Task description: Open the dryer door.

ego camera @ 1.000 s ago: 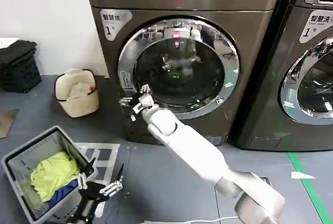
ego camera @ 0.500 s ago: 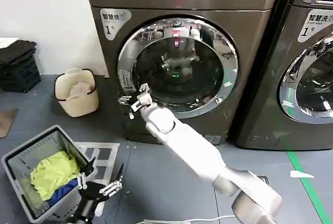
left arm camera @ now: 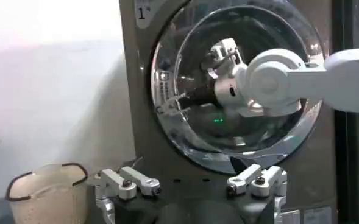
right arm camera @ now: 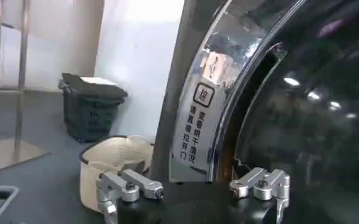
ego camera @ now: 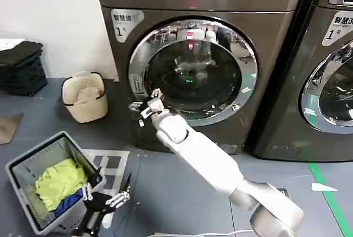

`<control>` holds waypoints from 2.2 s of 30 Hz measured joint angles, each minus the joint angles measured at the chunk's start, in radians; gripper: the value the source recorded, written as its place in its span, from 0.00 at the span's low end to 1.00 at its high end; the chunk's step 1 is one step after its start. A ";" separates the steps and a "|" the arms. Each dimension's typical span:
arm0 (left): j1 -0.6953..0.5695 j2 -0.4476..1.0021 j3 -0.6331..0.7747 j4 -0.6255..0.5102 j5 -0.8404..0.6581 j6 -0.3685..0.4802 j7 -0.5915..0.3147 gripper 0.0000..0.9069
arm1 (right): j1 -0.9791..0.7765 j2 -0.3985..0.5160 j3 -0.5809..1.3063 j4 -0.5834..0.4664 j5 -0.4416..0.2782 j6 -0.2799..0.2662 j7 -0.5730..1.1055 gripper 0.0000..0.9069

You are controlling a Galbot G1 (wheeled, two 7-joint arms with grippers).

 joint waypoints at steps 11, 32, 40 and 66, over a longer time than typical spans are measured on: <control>-0.001 0.001 0.000 0.001 0.000 0.000 0.000 1.00 | -0.010 -0.004 0.000 0.013 -0.006 -0.003 0.022 1.00; -0.004 -0.001 0.001 0.003 0.000 0.000 0.000 1.00 | 0.014 0.028 0.001 -0.028 0.012 0.049 -0.005 1.00; -0.004 0.000 0.000 0.004 -0.001 -0.001 0.000 1.00 | 0.017 0.015 0.006 -0.020 0.048 0.103 -0.085 1.00; -0.014 0.008 -0.002 0.006 -0.006 0.001 0.000 1.00 | -0.028 -0.119 -0.080 0.152 0.188 0.208 -0.319 1.00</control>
